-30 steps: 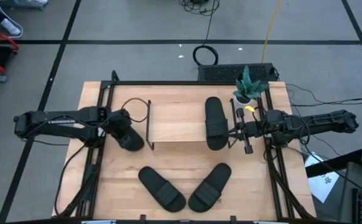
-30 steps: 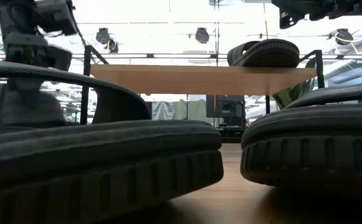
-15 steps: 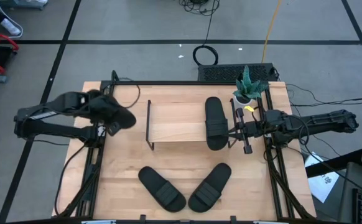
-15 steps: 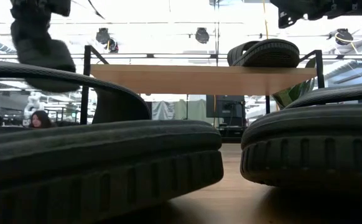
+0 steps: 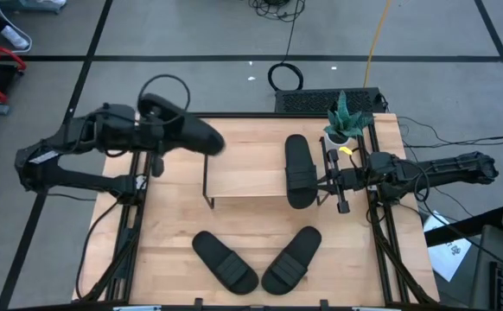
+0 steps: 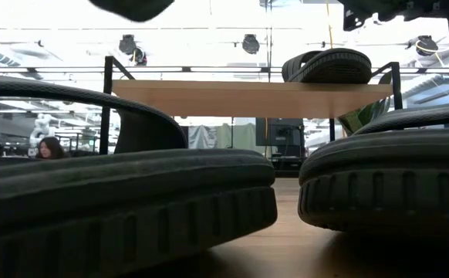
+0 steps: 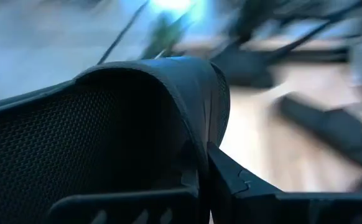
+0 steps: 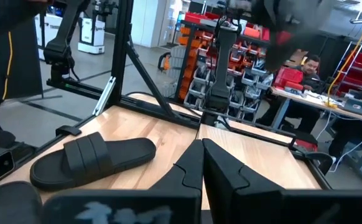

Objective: Pick and place slides into the shelf
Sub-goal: Put the top black slide on the shelf

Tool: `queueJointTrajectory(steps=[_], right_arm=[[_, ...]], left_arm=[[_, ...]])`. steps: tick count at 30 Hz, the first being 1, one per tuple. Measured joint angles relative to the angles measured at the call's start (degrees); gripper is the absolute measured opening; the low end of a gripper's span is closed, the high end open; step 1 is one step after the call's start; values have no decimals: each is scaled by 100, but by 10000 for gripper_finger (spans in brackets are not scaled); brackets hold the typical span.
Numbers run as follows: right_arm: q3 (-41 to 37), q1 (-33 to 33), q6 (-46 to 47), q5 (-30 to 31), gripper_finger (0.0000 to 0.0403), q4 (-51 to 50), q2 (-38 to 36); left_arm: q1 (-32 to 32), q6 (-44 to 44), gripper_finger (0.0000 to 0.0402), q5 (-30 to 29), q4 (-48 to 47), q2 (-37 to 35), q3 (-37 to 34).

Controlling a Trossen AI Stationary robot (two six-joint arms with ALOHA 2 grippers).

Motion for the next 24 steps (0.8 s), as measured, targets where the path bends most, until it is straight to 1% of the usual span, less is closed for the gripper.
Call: queueJointTrajectory(steps=[2,4,6,9,12,16,20,22,24], right_arm=[[0,0,2,0,0,-2,0],[0,0,7,0,0,-1,17],[0,0,7,-2,0,-7,21],[0,0,3,-2,0,-2,20],[0,0,-1,-2,0,-4,20],[0,0,-5,-4,0,-4,20],[0,0,-33,-4,0,-4,20],[0,0,-35,-3,0,-4,20],[0,0,-35,-4,0,-5,20]], left_arm=[[9,383,0,727,509,218,56],[92,588,0,1173,715,567,224],[235,672,0,1608,672,1026,495],[465,696,0,2073,329,1790,1031],[632,830,0,2640,-369,2600,1717],[698,1231,0,3301,-1895,3580,2806],[601,1513,0,3593,-3220,4467,3719],[531,1666,0,3617,-3697,4850,4049],[470,1842,0,3795,-4079,5175,4279]])
